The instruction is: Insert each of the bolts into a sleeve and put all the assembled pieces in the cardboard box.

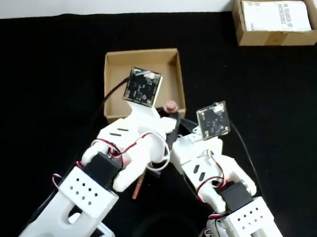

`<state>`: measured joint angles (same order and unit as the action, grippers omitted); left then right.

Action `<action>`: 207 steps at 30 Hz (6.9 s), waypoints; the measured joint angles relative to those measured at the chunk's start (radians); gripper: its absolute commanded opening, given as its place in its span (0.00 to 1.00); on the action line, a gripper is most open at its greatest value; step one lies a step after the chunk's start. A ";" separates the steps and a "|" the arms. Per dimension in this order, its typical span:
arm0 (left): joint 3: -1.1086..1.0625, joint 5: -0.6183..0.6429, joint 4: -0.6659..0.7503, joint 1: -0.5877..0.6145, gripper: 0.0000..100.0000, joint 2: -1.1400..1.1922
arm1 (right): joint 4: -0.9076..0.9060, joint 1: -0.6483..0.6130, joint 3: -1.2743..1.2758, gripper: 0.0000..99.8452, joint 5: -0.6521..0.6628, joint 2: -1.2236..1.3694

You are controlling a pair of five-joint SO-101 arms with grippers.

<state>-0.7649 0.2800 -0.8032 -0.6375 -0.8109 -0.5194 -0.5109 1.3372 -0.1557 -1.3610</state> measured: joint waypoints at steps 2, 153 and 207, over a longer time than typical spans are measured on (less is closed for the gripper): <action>0.017 0.008 -0.054 0.000 0.25 -0.009 | 0.000 0.002 0.002 0.01 -0.002 0.000; -0.914 0.003 -0.034 1.240 0.01 -0.970 | -0.706 -0.112 -0.890 0.01 0.753 1.536; 1.031 0.565 -0.891 0.176 0.01 1.115 | -0.589 0.793 -0.152 0.01 0.384 0.072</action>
<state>0.2662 0.8447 -1.6947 -0.4611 0.3046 -1.1086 0.2823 1.1853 0.2279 -1.2889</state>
